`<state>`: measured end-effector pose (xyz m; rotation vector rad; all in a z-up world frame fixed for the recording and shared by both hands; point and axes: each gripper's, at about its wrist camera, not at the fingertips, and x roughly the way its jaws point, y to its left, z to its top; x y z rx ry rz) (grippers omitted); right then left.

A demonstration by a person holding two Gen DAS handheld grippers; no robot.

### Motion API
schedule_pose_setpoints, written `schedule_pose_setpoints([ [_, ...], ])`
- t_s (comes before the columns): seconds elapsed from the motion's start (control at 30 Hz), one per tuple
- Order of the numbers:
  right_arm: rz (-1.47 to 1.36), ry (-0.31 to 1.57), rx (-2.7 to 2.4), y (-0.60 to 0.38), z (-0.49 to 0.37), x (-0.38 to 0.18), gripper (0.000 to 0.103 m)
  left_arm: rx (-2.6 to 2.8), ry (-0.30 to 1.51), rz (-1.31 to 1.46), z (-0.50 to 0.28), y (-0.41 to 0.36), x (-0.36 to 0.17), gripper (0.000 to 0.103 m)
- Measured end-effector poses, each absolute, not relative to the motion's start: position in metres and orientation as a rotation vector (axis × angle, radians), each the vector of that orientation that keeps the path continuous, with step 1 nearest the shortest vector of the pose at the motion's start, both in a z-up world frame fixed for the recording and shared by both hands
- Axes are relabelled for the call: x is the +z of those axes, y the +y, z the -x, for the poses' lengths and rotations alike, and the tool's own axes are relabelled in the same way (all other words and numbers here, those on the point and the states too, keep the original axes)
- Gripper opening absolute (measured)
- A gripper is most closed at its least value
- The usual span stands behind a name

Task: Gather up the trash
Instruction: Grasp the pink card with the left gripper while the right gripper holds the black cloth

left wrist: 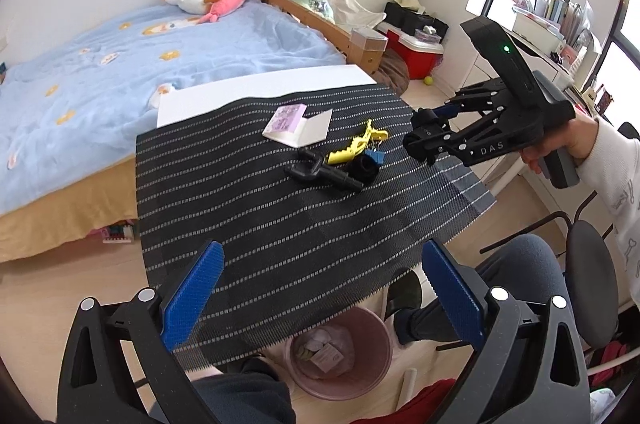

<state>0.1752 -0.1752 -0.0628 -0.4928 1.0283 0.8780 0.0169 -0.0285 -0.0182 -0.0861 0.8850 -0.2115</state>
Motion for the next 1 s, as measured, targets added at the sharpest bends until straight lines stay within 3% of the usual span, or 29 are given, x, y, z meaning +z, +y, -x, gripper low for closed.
schedule_pose_setpoints([
  [0.53, 0.379, 1.008, 0.842, -0.19, -0.163, -0.051, 0.058, -0.27, 0.89, 0.008, -0.103, -0.03, 0.001, 0.095],
  [1.0, 0.373, 1.012, 0.831, -0.197, -0.163, -0.05, 0.059, -0.321, 1.016, -0.004, -0.184, -0.029, -0.022, 0.095],
])
